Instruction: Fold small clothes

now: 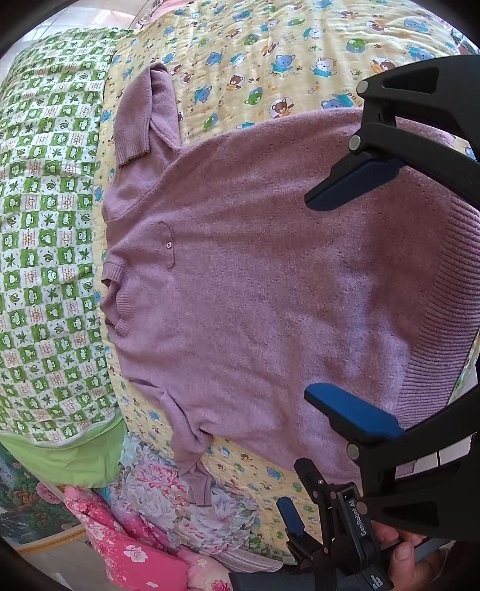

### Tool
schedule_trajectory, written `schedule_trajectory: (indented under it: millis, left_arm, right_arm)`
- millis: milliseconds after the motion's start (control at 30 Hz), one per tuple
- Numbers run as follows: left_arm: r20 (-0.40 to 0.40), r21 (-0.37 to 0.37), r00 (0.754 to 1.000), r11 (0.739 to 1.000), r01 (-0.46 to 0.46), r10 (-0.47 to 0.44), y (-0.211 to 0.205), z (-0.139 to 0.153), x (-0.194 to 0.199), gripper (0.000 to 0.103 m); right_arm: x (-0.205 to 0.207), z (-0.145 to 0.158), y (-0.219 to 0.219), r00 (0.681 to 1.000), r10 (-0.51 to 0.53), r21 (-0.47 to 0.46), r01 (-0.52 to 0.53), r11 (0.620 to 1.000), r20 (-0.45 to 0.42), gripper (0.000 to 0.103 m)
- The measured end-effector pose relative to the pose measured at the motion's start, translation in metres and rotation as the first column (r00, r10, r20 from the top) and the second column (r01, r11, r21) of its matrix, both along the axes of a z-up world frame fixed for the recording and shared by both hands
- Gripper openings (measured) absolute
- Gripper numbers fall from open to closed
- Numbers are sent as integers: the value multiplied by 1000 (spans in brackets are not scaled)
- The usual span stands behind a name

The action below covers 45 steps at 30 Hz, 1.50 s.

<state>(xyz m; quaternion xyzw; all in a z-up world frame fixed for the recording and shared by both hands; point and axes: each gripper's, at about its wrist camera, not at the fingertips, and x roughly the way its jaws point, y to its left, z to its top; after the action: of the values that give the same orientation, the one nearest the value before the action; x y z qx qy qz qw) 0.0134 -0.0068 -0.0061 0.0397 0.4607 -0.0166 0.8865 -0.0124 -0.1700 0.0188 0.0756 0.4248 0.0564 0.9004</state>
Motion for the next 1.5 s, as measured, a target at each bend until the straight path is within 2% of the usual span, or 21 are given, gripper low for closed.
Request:
schedule_trajectory:
  millis: [633, 1033, 1267, 1500]
  left_arm:
    - [-7, 59, 1000, 998, 1, 0, -9, -7, 10, 85]
    - [-21, 45, 1000, 999, 3, -2, -14, -16, 23, 85]
    - [-36, 21, 999, 999, -31, 32, -5, -8, 65, 85]
    - [-83, -22, 995, 998, -55, 53, -8, -9, 135, 85]
  right_arm:
    - [4, -6, -4, 1000, 1, 3, 0, 1000, -14, 94]
    - [23, -8, -24, 999, 0, 7, 0, 1000, -35, 94]
    - [74, 14, -78, 998, -49, -75, 52, 996, 34, 94]
    - [164, 22, -145, 990, -110, -202, 126, 971, 85, 92]
